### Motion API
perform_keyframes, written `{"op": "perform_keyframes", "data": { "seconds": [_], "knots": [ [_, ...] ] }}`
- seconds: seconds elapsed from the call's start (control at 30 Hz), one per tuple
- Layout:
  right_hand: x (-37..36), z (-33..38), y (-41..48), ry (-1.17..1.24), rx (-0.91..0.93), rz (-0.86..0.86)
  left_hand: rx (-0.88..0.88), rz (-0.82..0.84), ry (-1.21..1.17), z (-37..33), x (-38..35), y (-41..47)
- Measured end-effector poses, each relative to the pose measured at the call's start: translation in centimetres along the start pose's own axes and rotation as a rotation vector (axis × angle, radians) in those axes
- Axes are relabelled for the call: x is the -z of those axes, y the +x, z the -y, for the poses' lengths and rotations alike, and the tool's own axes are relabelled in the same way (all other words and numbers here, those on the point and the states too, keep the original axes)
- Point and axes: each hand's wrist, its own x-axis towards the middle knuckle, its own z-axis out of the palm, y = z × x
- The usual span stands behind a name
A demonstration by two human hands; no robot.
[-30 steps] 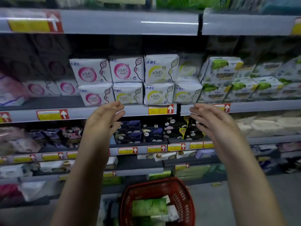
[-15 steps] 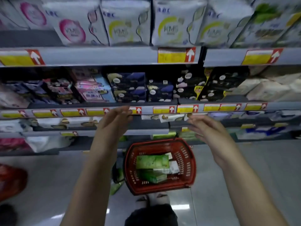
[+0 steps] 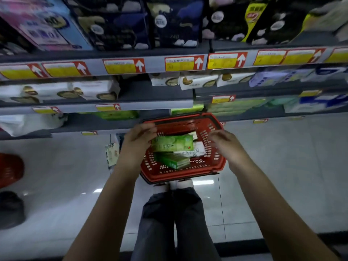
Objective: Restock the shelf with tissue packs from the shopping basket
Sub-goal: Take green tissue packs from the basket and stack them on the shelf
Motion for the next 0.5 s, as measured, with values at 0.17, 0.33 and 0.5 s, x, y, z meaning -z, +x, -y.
{"op": "perform_keyframes", "data": {
  "seconds": [0.17,0.33,0.5],
  "knots": [
    [-2.2,-5.9,5.8,-0.069,-0.113,0.002,0.118,-0.034,0.062,7.9,-1.0,5.1],
    [-5.2,-11.7,10.9,-0.015,-0.247,0.036,0.189,-0.037,0.03,13.5,-1.9,9.5],
    [-8.5,-16.5,14.8,-0.178,-0.263,0.065,0.246,-0.075,0.136,18.9,-1.9,14.2]
  ]
}}
